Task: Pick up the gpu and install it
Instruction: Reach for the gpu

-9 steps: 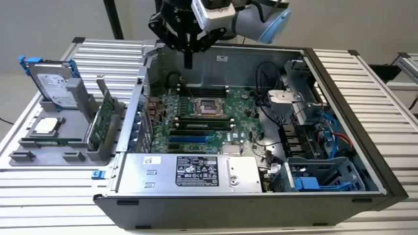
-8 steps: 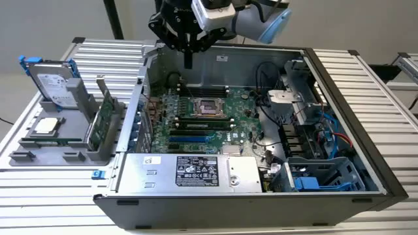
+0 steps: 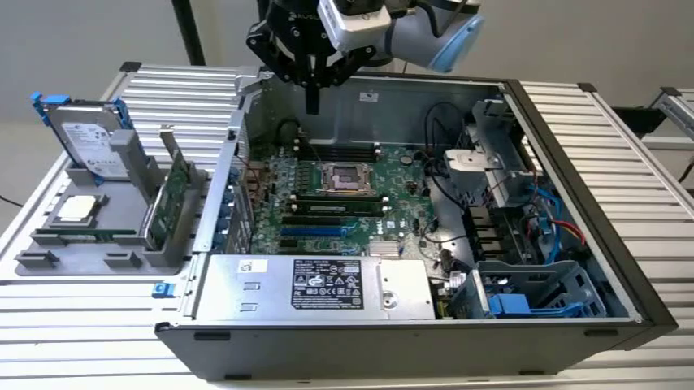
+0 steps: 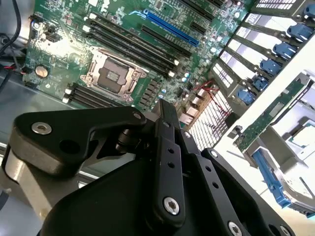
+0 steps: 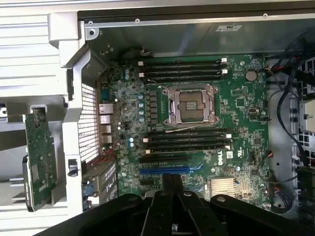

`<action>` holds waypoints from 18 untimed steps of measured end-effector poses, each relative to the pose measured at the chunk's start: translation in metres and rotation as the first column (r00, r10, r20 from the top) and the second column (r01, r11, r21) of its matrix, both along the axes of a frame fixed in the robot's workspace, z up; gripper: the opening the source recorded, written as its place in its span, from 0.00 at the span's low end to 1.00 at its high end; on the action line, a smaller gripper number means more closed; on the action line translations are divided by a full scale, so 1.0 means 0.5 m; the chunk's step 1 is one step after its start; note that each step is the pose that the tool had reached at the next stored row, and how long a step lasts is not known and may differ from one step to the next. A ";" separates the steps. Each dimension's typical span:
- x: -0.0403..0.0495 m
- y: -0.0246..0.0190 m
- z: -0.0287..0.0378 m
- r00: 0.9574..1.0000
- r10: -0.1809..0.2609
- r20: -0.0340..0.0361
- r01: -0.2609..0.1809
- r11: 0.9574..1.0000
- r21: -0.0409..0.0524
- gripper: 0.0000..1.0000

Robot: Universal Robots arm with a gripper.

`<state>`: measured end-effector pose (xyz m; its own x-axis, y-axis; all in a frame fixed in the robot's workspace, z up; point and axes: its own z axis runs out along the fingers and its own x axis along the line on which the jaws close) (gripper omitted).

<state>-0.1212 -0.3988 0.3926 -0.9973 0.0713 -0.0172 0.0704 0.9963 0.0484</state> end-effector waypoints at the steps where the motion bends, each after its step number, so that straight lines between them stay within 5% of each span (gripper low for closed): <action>1: 0.000 0.0000 0.000 1.000 0.000 -0.001 0.000 1.000 0.000 0.00; 18: -0.001 0.0001 0.000 1.000 0.000 -0.010 0.000 1.000 0.000 0.00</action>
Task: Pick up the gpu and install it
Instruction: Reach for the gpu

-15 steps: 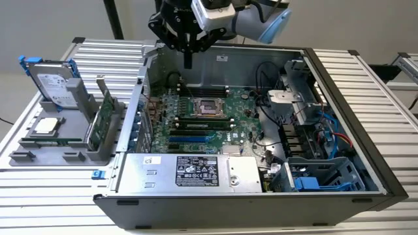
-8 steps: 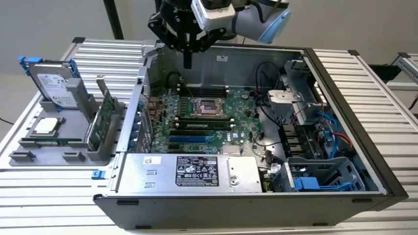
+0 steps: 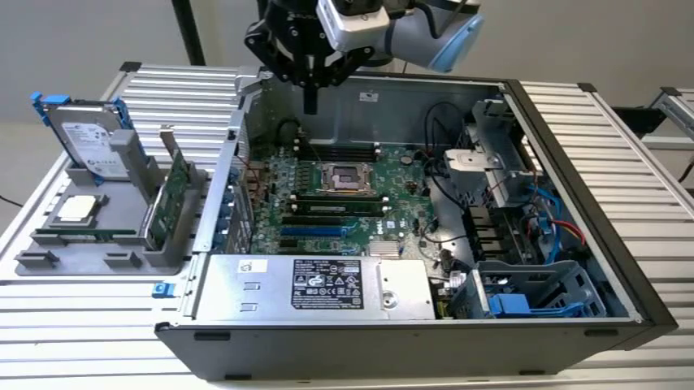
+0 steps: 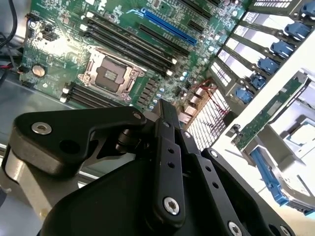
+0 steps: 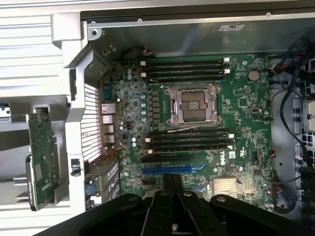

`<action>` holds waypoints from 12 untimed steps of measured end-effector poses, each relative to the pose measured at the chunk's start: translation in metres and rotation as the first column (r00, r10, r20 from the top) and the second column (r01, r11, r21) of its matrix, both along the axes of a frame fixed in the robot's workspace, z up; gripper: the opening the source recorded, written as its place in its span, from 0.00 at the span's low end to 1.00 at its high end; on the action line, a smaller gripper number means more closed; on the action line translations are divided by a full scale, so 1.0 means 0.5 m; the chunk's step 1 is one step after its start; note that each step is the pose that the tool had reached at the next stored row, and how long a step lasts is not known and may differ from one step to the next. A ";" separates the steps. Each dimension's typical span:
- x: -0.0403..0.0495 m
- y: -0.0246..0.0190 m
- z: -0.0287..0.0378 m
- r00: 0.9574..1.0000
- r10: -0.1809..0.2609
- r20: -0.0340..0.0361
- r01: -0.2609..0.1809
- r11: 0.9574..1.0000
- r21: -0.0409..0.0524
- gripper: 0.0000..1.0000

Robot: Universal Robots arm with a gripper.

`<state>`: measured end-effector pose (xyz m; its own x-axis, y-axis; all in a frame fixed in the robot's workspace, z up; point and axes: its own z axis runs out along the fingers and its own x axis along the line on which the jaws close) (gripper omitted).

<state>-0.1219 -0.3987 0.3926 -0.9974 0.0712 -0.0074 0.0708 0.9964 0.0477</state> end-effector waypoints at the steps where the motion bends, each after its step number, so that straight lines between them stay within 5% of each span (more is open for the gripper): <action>1: -0.001 0.0000 0.000 1.000 0.000 0.000 0.000 1.000 0.000 0.00; 12: -0.026 -0.0001 0.000 1.000 0.000 0.000 0.000 1.000 0.000 0.00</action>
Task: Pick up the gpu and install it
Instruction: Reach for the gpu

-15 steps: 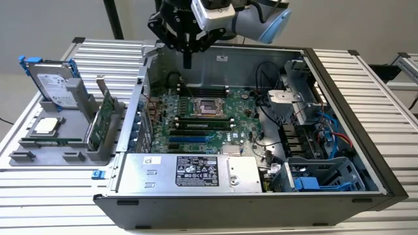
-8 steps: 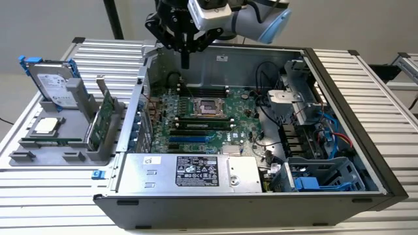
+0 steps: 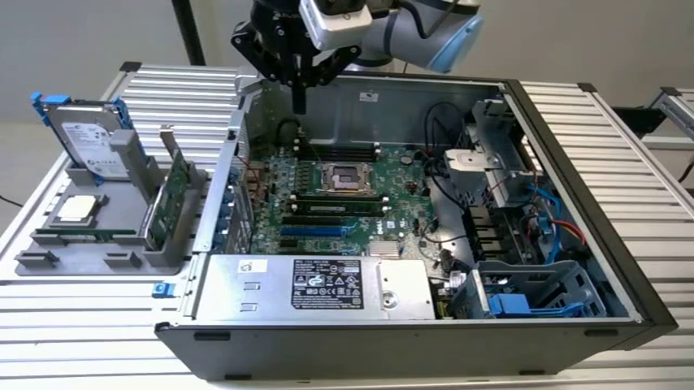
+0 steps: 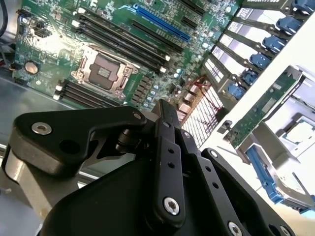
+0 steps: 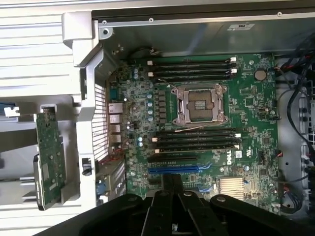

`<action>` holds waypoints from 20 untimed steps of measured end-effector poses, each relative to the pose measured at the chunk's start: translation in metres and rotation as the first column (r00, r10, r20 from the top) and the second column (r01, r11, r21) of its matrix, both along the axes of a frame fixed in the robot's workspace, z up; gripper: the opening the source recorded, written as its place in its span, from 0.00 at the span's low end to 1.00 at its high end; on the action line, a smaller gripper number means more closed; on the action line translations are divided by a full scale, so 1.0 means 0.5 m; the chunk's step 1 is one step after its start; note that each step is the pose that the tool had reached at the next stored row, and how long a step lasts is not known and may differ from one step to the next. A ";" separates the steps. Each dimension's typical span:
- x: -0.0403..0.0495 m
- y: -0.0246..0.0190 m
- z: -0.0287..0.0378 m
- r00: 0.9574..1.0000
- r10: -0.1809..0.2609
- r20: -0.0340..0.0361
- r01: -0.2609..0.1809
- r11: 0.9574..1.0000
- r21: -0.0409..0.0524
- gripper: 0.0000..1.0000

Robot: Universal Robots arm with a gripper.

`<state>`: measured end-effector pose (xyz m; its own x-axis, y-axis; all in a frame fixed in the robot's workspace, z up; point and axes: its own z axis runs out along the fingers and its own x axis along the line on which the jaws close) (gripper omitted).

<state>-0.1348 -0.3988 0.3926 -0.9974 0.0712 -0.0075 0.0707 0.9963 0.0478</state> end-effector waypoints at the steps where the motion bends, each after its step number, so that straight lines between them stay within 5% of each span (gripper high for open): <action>1: -0.002 0.0000 0.000 1.000 0.000 0.000 0.000 1.000 0.000 0.00; 20: -0.038 0.0000 0.000 1.000 0.000 0.000 0.000 1.000 0.000 0.00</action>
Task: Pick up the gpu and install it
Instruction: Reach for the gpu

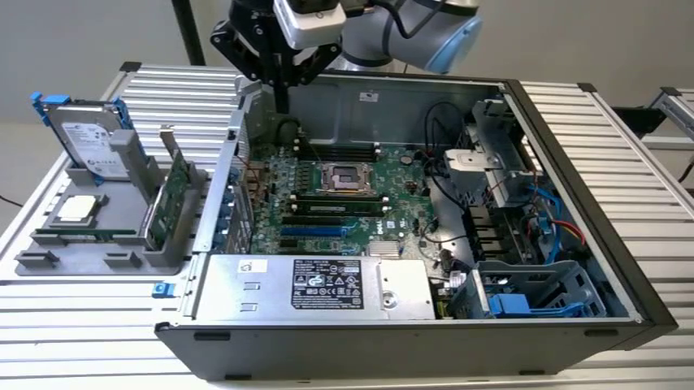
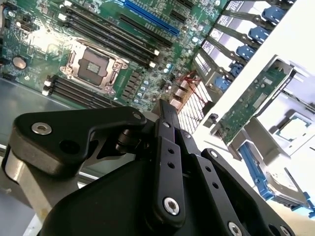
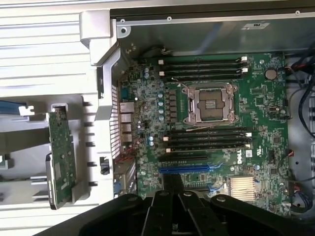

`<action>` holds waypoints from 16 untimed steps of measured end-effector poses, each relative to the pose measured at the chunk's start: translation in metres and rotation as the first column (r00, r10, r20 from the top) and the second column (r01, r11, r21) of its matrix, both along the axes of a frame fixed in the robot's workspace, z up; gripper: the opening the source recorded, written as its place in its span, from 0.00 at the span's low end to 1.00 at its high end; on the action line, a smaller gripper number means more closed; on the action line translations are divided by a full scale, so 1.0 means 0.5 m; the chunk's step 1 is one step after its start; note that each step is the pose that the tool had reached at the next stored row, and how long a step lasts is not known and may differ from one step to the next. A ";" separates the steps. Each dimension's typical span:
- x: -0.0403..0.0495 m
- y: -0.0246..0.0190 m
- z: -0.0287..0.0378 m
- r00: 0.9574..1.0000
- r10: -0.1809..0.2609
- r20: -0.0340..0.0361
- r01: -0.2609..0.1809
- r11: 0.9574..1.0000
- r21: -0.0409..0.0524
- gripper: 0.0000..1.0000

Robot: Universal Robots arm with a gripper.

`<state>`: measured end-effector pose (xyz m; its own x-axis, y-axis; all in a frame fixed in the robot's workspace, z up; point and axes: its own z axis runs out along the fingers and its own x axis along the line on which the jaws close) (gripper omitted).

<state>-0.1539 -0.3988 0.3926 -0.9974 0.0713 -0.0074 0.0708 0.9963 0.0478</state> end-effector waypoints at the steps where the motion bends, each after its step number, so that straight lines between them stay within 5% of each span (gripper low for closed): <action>1: -0.002 0.0000 0.000 1.000 0.000 0.000 0.000 1.000 0.000 0.00; 16: -0.026 0.0000 0.000 1.000 0.000 0.000 0.000 1.000 0.000 0.00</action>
